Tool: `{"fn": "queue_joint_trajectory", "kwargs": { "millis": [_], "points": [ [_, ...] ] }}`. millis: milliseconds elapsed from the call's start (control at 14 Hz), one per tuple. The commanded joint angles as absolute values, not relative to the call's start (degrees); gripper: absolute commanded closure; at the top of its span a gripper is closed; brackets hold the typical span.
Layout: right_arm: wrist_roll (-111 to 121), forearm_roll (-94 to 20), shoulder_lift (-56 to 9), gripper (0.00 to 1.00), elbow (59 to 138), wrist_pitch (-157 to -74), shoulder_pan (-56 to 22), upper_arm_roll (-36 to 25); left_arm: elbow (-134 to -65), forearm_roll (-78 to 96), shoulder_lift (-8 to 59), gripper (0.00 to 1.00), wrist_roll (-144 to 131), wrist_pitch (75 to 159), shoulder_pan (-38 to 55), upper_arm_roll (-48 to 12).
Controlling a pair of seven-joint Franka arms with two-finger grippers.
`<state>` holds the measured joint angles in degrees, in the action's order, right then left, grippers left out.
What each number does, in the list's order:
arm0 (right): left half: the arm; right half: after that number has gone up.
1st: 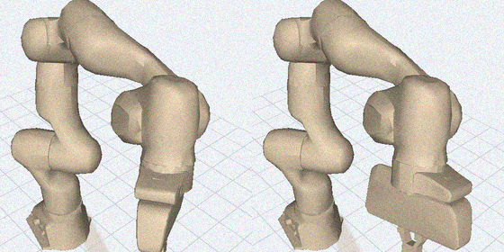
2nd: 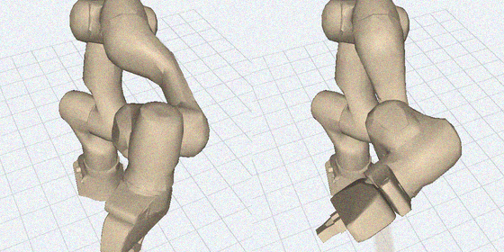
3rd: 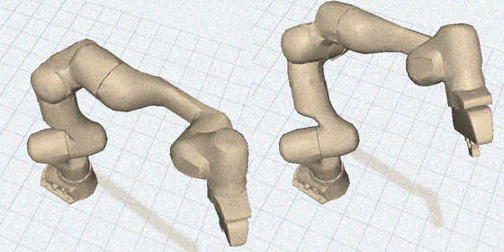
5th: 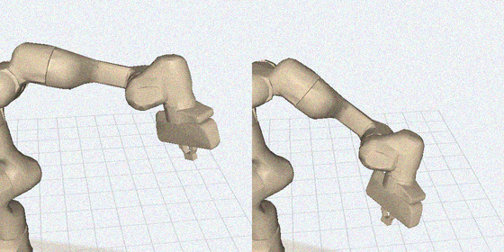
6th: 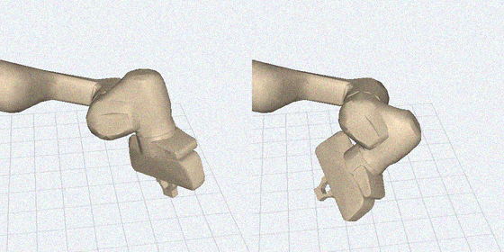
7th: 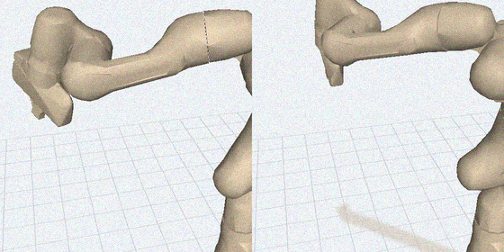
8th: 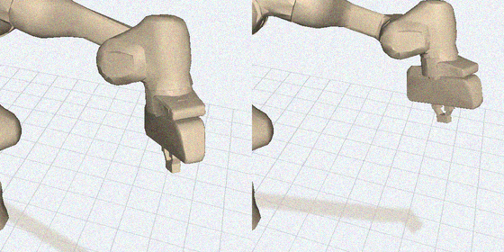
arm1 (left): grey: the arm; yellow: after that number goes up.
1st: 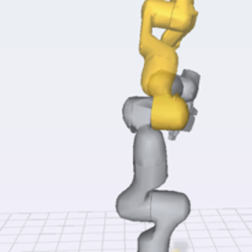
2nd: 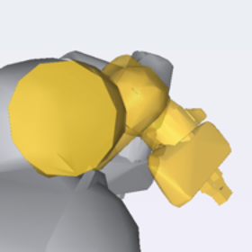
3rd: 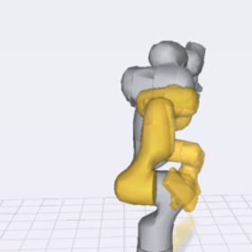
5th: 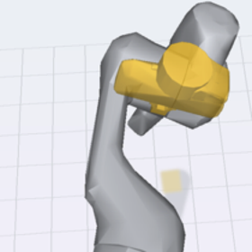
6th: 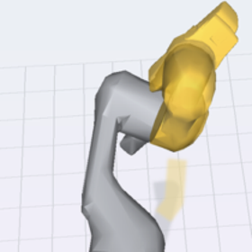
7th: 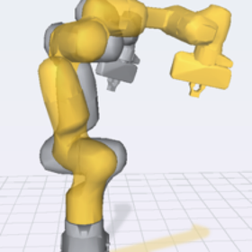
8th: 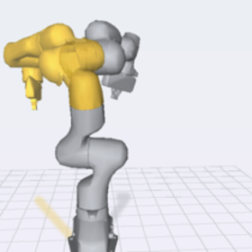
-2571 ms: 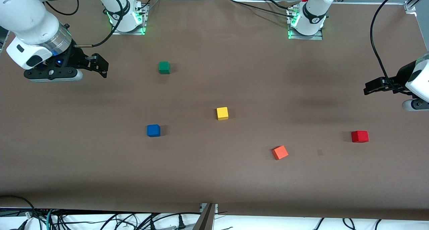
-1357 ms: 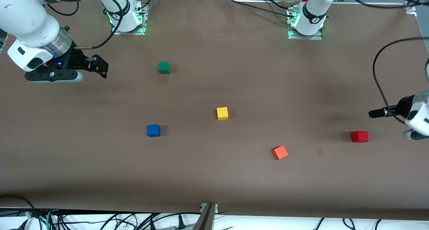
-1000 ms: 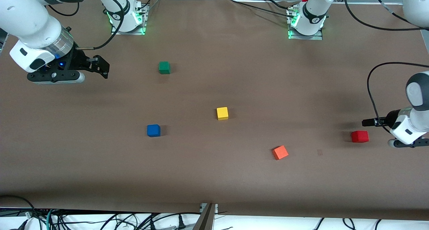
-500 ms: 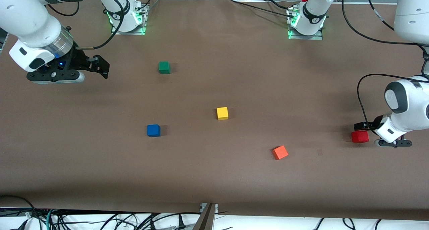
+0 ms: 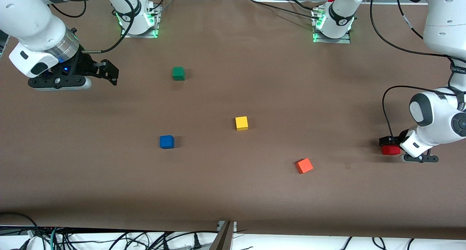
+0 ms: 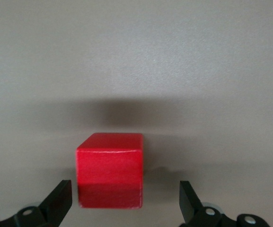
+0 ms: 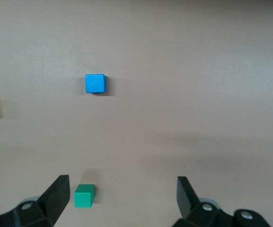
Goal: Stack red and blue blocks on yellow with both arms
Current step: 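Close the left gripper on the red cube and lift it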
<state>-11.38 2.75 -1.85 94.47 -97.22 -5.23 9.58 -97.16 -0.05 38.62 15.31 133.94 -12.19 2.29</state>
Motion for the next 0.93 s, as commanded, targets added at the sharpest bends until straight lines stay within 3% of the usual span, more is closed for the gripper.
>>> {"fn": "queue_joint_trajectory", "kwargs": {
  "millis": [0, 286, 357, 500, 643, 786, 857],
  "points": [
    [-11.95, 2.2, -1.67, 0.0, 93.61, -97.03, -5.1, 9.93, -96.68, 0.62, 38.67, 0.0, 16.96, 134.91, -12.66, 1.93],
    [-12.13, 1.06, -1.58, 0.0, 93.52, -96.94, -5.1, 9.93, -96.59, 0.53, 39.02, 0.0, 16.96, 135.18, -13.01, 1.93],
    [-12.13, 1.05, -1.58, 0.0, 93.52, -96.94, -5.1, 10.02, -96.59, 0.53, 39.02, 0.07, 16.96, 135.18, -13.09, 1.93],
    [-12.13, 1.05, -1.58, 0.0, 93.17, -96.86, -5.1, 9.93, -96.33, 0.7, 39.02, 0.44, 16.96, 135.18, -13.8, 1.93],
    [-12.13, 0.97, -1.58, 0.0, 93.16, -96.94, -5.1, 10.02, -96.24, 1.58, 39.02, 0.73, 17.05, 135.18, -13.8, 1.93],
    [-11.43, 0.1, -1.67, 0.0, 93.08, -97.38, -5.1, 9.93, -96.07, 1.58, 39.02, 0.91, 17.14, 135.18, -13.71, 1.93],
    [-11.25, -1.48, -2.1, 0.0, 92.99, -97.9, -5.1, 9.93, -95.98, 1.58, 39.02, 0.96, 17.14, 135.18, -13.71, 1.93]
  ]
}}
